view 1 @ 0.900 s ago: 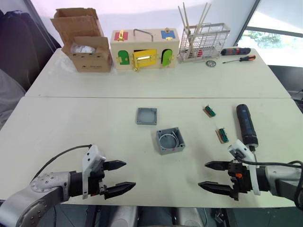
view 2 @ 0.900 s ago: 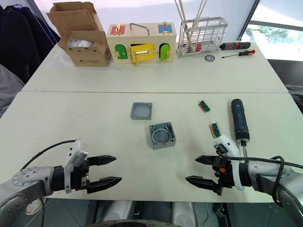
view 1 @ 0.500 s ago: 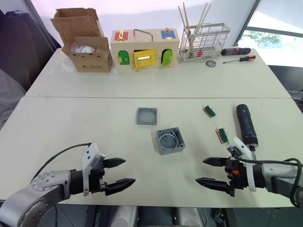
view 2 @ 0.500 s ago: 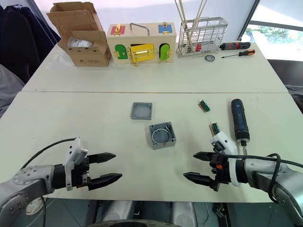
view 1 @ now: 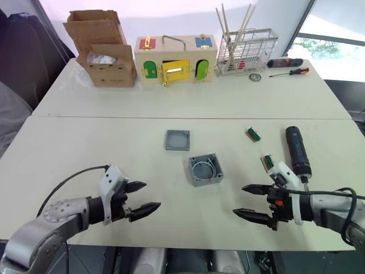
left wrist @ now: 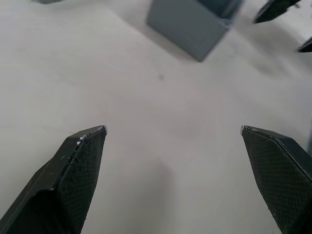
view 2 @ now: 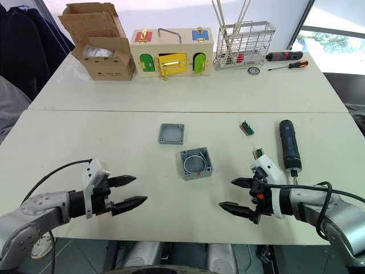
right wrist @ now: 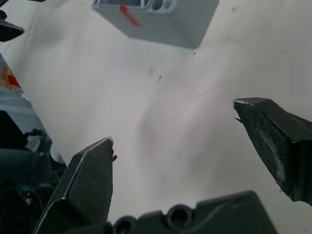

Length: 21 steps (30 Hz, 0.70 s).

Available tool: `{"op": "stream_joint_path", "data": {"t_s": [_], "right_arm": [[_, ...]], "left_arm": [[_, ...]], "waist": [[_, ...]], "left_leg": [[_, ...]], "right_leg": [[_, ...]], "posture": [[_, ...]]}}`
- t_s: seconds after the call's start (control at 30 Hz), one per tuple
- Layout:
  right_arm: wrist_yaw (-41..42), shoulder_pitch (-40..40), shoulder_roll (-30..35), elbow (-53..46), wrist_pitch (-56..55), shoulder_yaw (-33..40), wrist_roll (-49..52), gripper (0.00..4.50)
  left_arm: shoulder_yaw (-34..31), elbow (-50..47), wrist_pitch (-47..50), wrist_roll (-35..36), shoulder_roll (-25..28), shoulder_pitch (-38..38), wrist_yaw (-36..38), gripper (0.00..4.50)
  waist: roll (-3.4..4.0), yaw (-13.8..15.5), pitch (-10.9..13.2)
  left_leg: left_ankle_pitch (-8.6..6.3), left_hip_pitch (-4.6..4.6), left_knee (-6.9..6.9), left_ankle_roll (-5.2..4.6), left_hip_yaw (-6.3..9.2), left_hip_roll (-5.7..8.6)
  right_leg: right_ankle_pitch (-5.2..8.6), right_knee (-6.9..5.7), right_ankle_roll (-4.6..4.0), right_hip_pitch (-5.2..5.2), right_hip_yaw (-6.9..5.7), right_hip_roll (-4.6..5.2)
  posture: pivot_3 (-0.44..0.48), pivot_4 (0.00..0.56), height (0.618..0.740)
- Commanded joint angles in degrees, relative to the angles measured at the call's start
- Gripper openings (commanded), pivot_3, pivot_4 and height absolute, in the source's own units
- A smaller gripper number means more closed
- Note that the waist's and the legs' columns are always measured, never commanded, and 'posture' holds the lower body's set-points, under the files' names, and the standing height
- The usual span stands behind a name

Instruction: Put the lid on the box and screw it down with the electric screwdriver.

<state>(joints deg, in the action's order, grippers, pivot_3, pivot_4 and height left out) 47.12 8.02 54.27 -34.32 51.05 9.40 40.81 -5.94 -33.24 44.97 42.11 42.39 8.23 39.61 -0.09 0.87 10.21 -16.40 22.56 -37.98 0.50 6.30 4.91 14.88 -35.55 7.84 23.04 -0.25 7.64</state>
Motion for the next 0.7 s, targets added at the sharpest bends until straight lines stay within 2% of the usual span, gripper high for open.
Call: {"op": "stream_joint_path", "data": {"t_s": [0.03,0.2,0.33,0.47,0.57,0.7], "right_arm": [[-1.9,-1.8,-1.6,-0.3,1.4,2.5,2.1,4.48],[-3.0,-3.6,-1.7,-0.9,3.6,7.0,5.7,4.48],[-3.1,-7.1,-0.1,-1.3,5.6,7.9,7.5,4.48],[-4.0,-9.9,0.1,-1.6,6.6,8.1,8.4,4.48],[-6.5,-10.9,-2.6,-1.8,4.3,6.6,6.8,4.48],[-10.2,-6.6,-6.5,-4.5,3.8,5.3,6.0,4.48]], "left_arm": [[-1.3,2.3,2.8,1.2,0.5,-3.9,-0.9,4.5],[-1.9,9.0,6.0,3.5,5.6,-19.2,4.9,4.5],[8.1,19.3,4.2,-3.5,9.0,-38.5,14.4,4.5],[19.8,27.0,4.7,-10.4,8.7,-53.7,23.3,4.5],[28.1,28.4,5.5,-14.2,5.5,-61.4,28.1,4.5],[33.5,27.8,12.6,-13.2,-5.5,-66.2,26.4,4.5]], "waist": [[0.0,0.0,0.0],[-0.04,0.3,0.0],[-0.05,0.5,0.0],[-0.1,-0.1,0.1],[-0.15,-0.4,0.1],[-0.15,-0.2,0.1]], "left_leg": [[0.0,0.0,0.0,0.0,0.02,0.0],[0.02,0.0,-0.04,0.03,0.05,0.05],[0.05,-0.01,-0.09,0.08,0.06,0.08],[0.04,0.01,-0.04,0.06,0.02,0.17],[0.04,0.04,-0.03,0.07,0.0,0.18],[0.05,0.08,-0.04,0.06,0.03,0.13]], "right_leg": [[-0.05,-0.01,0.1,0.01,0.0,-0.02],[-0.08,-0.44,0.17,0.15,-0.01,0.01],[-0.09,-0.49,0.18,0.15,-0.03,-0.02],[-0.07,-0.45,0.24,0.15,-0.03,0.0],[-0.04,-0.44,0.29,0.18,-0.01,-0.01],[-0.02,-0.48,0.32,0.2,-0.01,-0.01]], "posture": [[0.0,0.15,0.734],[0.0,0.15,0.734],[0.0,0.15,0.734],[0.0,0.15,0.734],[0.0,0.15,0.734],[0.0,0.15,0.734]]}}
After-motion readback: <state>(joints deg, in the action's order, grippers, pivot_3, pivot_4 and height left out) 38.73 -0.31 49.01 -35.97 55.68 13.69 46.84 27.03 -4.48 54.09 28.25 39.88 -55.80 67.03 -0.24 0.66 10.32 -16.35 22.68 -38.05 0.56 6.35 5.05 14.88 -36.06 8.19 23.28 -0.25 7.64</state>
